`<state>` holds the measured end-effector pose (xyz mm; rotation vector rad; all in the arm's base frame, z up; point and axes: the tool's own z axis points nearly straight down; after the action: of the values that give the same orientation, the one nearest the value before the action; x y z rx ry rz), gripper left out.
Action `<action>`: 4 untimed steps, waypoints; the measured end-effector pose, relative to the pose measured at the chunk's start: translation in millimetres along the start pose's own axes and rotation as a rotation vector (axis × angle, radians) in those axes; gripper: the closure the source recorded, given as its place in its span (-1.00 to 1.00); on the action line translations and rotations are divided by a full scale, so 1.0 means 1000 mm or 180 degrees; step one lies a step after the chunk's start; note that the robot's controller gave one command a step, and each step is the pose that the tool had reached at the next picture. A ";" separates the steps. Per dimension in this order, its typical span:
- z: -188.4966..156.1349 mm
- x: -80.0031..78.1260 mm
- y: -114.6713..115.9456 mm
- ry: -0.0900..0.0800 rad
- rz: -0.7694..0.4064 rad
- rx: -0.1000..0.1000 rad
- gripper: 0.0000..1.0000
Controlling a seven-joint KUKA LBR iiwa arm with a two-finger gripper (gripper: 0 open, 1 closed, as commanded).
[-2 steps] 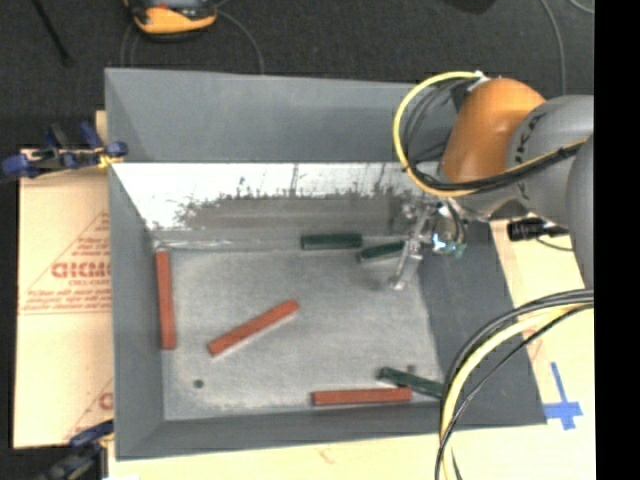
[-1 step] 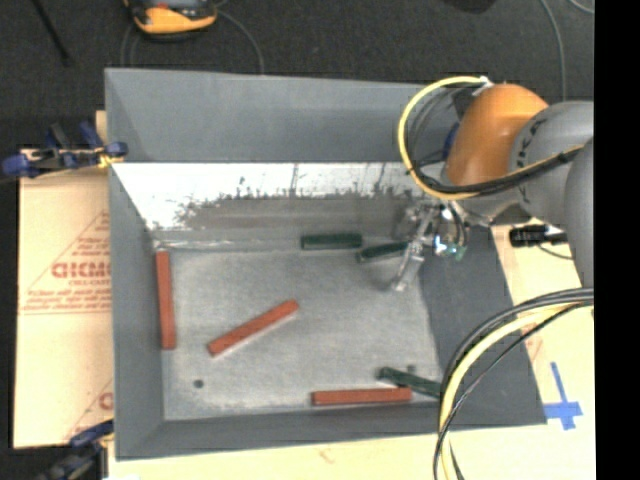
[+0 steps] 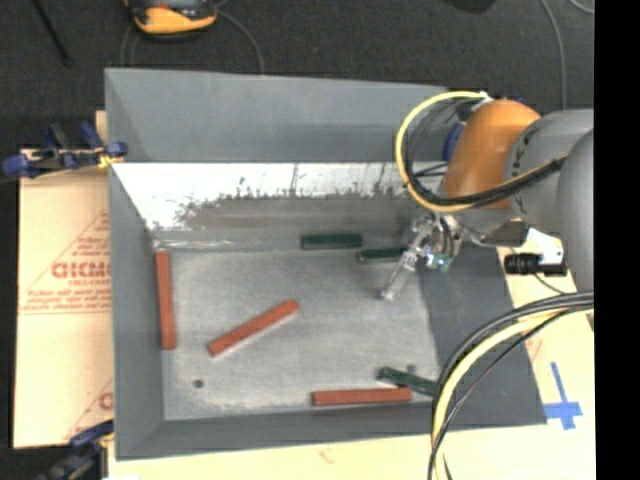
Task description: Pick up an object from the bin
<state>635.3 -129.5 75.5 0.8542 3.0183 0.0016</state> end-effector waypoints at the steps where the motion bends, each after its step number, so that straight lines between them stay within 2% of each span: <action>1: 0.002 -0.020 0.005 0.0000 -0.0494 0.0010 1.00; 2: 0.002 -0.020 0.005 0.0000 -0.0496 0.0010 1.00; 3: -0.053 -0.021 0.001 0.0016 -0.0604 0.0012 1.00; 4: -0.089 -0.015 0.001 -0.0025 -0.0635 0.0002 1.00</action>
Offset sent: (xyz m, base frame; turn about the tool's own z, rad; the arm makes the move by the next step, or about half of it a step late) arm 0.0000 0.0000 0.0000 0.0000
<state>647.8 -136.4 164.4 0.5481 3.0810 -0.0032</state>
